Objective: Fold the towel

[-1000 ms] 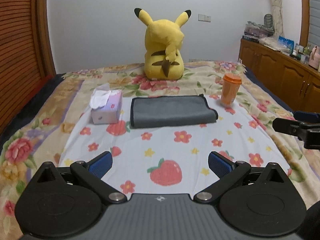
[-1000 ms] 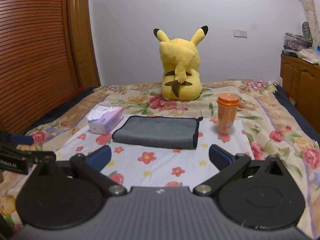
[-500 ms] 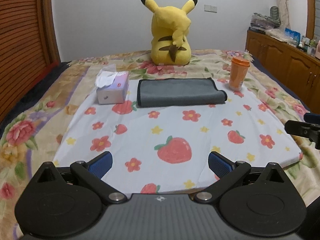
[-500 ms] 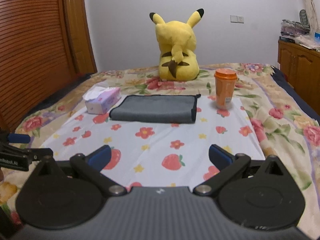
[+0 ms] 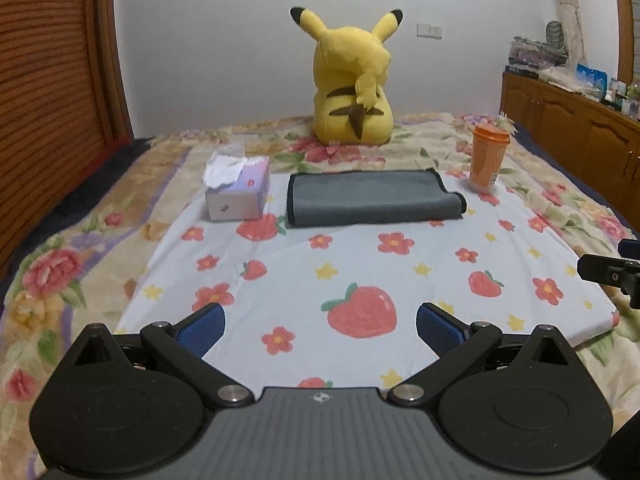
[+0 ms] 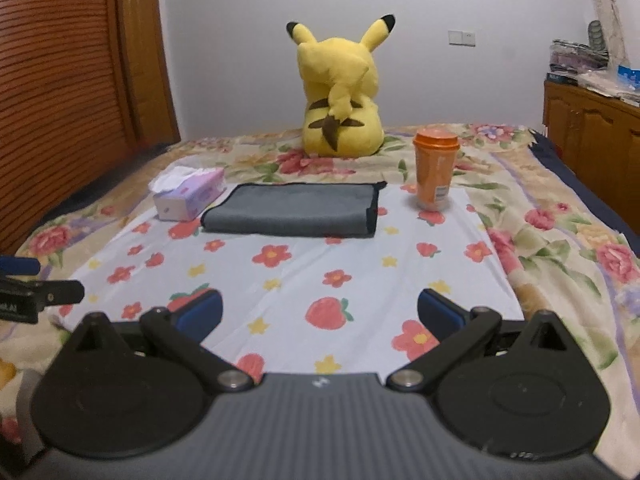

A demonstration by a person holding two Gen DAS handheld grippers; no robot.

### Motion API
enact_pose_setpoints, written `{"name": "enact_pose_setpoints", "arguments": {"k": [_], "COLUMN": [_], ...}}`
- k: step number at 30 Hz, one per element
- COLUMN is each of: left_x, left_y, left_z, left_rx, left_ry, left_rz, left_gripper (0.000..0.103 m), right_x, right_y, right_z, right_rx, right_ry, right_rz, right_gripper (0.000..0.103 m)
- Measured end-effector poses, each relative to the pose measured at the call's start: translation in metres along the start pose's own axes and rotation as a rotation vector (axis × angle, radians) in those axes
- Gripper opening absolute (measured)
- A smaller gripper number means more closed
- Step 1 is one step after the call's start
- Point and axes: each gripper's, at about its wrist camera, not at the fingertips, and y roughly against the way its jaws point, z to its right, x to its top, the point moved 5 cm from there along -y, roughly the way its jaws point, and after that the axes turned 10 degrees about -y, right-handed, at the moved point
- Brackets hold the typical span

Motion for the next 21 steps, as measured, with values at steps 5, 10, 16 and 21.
{"name": "enact_pose_setpoints", "arguments": {"k": [5, 10, 16, 21], "left_x": [0.004, 0.01, 0.014, 0.015], "left_y": [0.006, 0.014, 0.02, 0.022], "left_z": [0.001, 0.001, -0.002, -0.005], "left_rx": [0.005, 0.015, 0.035, 0.044], "left_ry": [0.0, -0.003, 0.0, 0.009], "left_rz": [0.048, 0.094, 0.12, 0.131], "left_gripper": [0.103, 0.103, 0.103, 0.103], "right_x": [0.002, 0.004, 0.006, 0.008], "right_y": [0.002, 0.003, 0.008, 0.011], "right_z": [0.004, 0.005, 0.007, 0.007], "right_rx": [-0.008, -0.01, -0.006, -0.004], "right_ry": [-0.015, -0.021, -0.025, -0.024], "right_rz": [0.034, 0.054, 0.082, 0.108], "right_gripper": [0.103, 0.103, 0.103, 0.103]}}
